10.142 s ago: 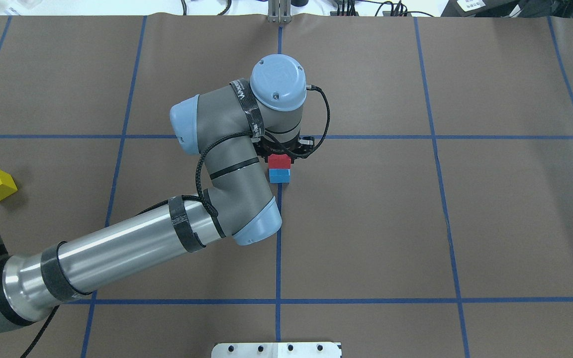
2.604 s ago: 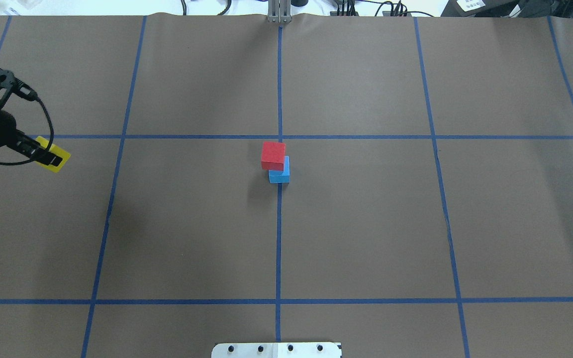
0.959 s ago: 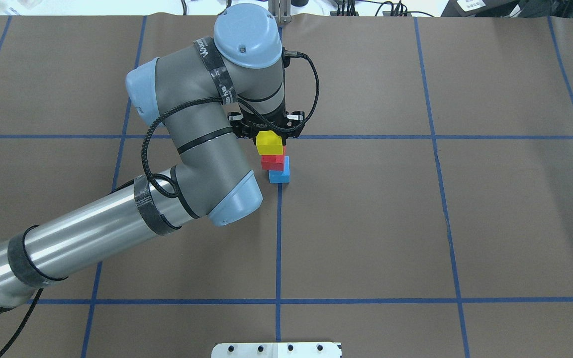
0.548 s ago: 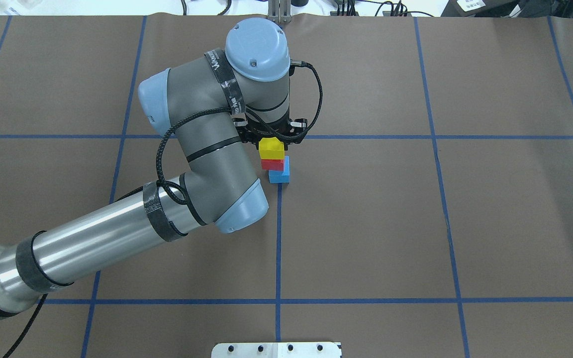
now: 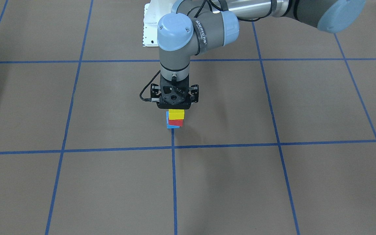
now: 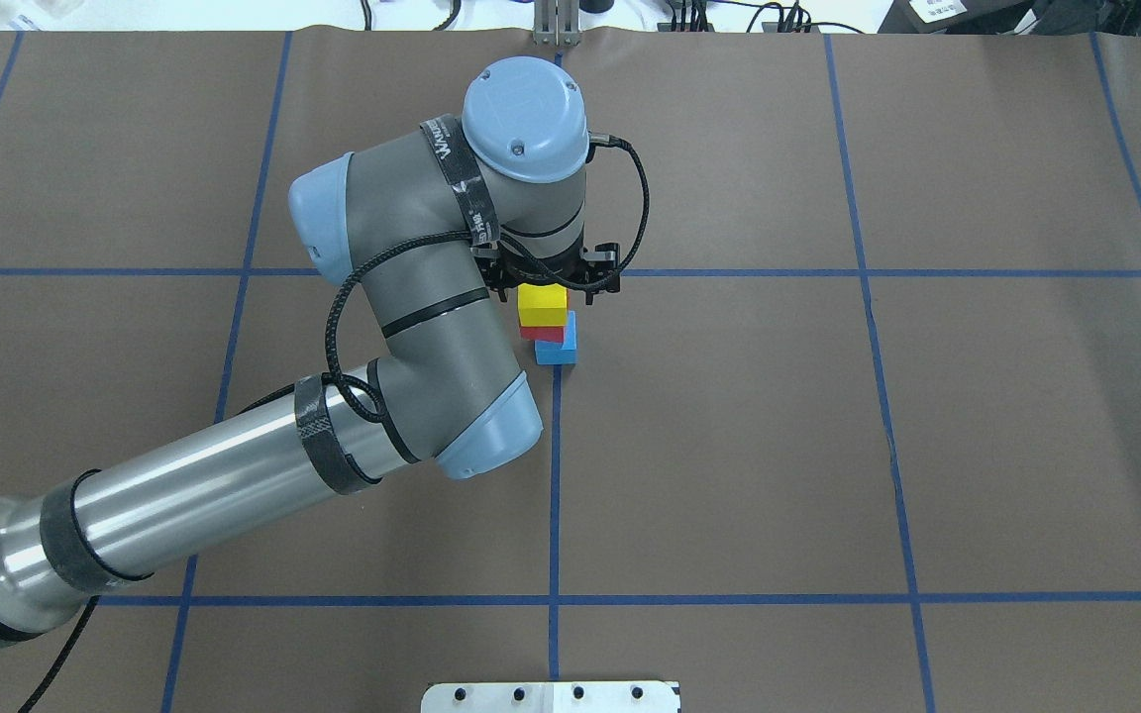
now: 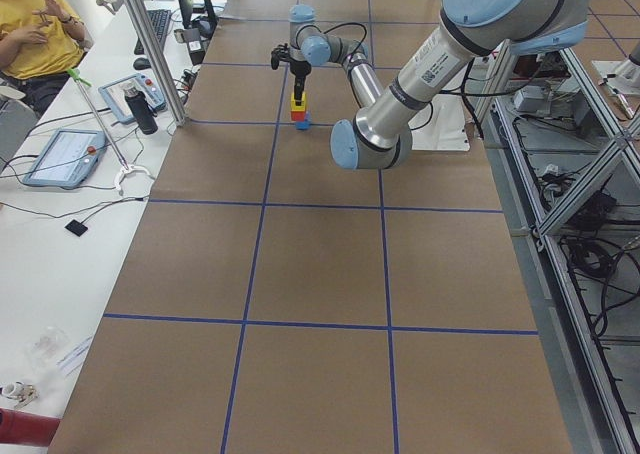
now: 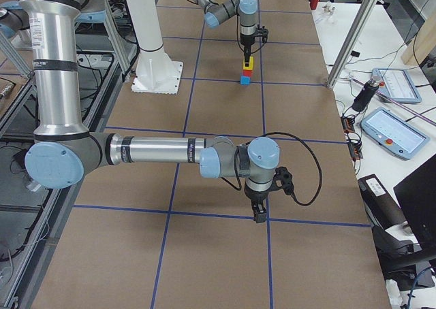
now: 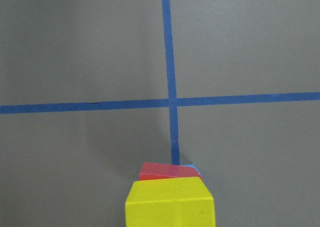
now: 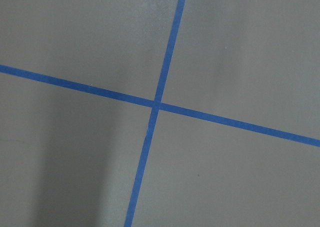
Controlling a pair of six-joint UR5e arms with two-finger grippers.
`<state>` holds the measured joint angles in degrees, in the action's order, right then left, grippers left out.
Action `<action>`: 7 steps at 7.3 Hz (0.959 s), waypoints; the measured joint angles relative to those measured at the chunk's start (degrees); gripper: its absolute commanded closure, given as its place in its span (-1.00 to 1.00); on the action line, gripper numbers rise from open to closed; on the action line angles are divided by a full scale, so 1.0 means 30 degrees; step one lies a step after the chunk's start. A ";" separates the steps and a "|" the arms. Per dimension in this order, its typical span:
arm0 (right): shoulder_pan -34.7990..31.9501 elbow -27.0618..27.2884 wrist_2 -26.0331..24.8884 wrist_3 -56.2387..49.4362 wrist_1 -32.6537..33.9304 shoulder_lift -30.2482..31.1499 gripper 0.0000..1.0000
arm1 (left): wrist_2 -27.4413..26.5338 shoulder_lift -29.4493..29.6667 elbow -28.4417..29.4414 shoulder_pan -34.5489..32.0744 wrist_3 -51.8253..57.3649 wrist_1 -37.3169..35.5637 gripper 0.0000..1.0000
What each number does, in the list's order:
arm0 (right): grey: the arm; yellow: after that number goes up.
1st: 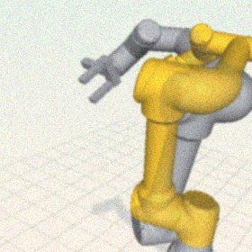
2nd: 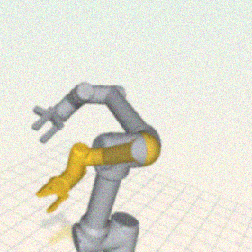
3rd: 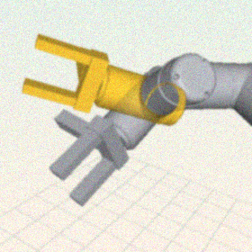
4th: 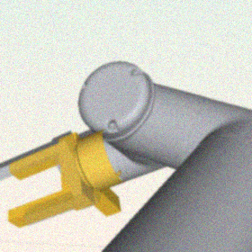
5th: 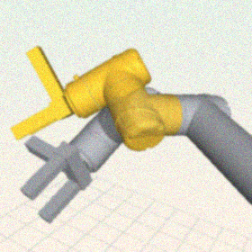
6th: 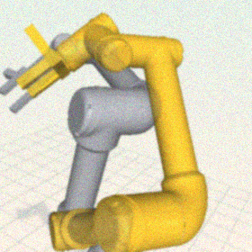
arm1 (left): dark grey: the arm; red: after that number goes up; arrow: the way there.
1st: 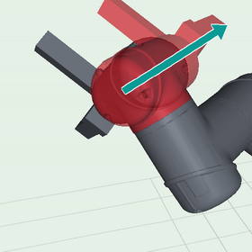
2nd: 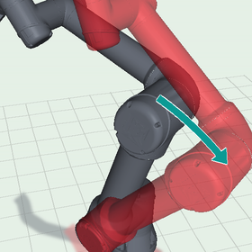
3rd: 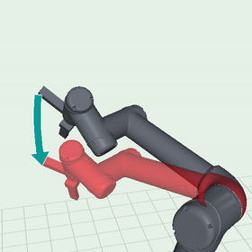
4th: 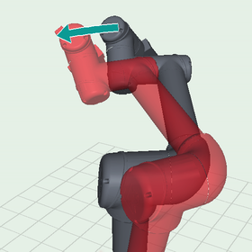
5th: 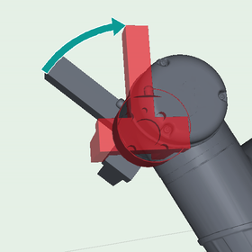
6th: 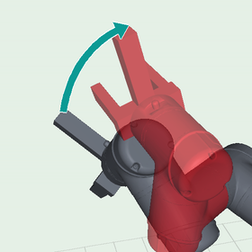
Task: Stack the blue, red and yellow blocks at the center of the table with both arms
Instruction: 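Carry the yellow cube with the left gripper and set it on the red cube, then open the left gripper and withdraw it from the stack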
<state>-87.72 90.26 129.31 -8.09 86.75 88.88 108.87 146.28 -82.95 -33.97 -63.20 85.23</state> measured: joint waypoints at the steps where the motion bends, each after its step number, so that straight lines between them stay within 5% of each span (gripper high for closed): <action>1: 0.0000 0.0000 0.0011 -0.0005 0.0000 0.0020 -1.00 | -0.0001 0.0044 -0.0202 -0.0003 0.0137 -0.0044 -0.98; 4: -0.0016 -0.0001 0.0020 -0.0079 0.0000 0.0228 -1.00 | 0.0074 -0.0863 -0.2793 -0.0498 0.2101 -0.1570 -0.98; 7: -0.0049 0.0000 -0.0005 -0.0077 -0.0001 0.0660 -1.00 | 0.1883 -0.6023 -0.8706 -0.3257 0.7625 -0.3599 -0.98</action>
<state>-87.86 90.26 129.30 -8.32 86.75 90.86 114.52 128.21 -109.07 -43.74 -40.32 74.43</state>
